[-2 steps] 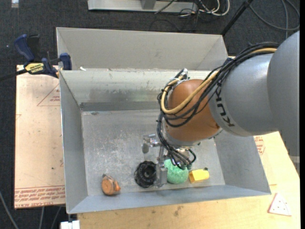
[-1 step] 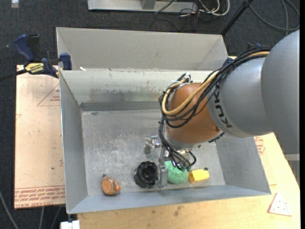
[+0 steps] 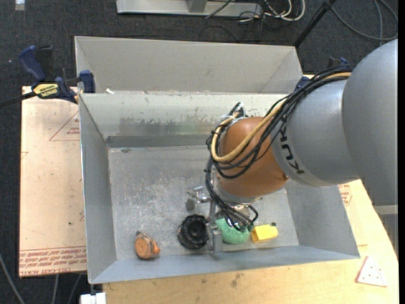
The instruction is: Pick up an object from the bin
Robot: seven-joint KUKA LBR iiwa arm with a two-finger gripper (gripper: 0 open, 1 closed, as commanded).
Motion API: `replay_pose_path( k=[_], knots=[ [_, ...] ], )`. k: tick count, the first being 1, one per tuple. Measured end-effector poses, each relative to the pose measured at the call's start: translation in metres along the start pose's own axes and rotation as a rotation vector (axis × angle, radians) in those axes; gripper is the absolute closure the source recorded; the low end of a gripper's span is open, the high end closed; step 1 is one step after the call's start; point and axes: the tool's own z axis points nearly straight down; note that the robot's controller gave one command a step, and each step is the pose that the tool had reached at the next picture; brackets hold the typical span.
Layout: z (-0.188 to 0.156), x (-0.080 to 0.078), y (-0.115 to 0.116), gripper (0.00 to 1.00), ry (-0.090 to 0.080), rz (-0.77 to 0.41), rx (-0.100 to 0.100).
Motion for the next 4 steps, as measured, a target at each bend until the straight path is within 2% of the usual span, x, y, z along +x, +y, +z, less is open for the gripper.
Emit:
replay_pose_path(
  k=[1, 2, 3, 4],
  knots=[
    [0.008, -0.027, 0.021, 1.00, -0.001, 0.372, -0.002],
    [0.008, -0.027, 0.021, 1.00, -0.001, 0.372, -0.002],
    [-0.089, -0.031, 0.030, 1.00, 0.000, 0.378, -0.001],
    [-0.089, -0.031, 0.030, 1.00, 0.000, 0.378, -0.001]
  ],
)
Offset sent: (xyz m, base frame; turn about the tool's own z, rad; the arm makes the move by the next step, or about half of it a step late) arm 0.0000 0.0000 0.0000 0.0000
